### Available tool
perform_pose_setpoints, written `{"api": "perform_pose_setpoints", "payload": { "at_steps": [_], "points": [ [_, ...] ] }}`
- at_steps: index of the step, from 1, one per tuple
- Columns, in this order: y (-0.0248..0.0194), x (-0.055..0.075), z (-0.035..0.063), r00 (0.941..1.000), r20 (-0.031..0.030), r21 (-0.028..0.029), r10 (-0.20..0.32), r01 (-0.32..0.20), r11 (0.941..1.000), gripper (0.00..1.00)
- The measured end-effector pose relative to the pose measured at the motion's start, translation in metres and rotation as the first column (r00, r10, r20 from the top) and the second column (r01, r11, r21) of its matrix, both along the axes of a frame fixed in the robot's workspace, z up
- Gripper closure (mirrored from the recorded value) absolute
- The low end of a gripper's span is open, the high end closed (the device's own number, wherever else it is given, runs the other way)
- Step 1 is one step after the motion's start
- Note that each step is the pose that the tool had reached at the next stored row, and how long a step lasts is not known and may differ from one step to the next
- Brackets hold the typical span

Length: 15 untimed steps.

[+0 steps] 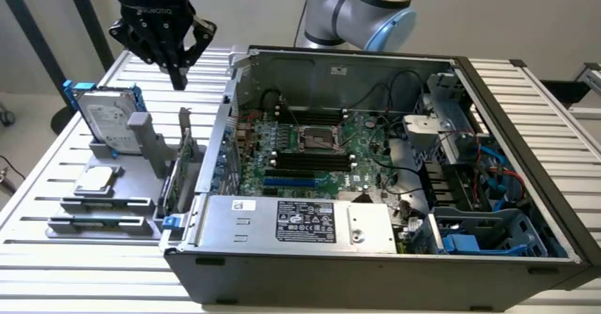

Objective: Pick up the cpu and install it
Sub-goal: 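Reach for the cpu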

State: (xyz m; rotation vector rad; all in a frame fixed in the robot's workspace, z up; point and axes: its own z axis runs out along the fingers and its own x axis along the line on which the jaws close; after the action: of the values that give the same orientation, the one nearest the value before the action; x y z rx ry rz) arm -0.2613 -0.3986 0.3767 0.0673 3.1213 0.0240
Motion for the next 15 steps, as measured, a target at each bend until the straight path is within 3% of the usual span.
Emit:
{"api": "perform_pose_setpoints", "payload": {
  "at_steps": [15],
  "points": [
    [0.0001,-0.068,-0.0093,1.0000,-0.0010,-0.0223,0.000,0.000,0.9998,0.89]
  ]
}}
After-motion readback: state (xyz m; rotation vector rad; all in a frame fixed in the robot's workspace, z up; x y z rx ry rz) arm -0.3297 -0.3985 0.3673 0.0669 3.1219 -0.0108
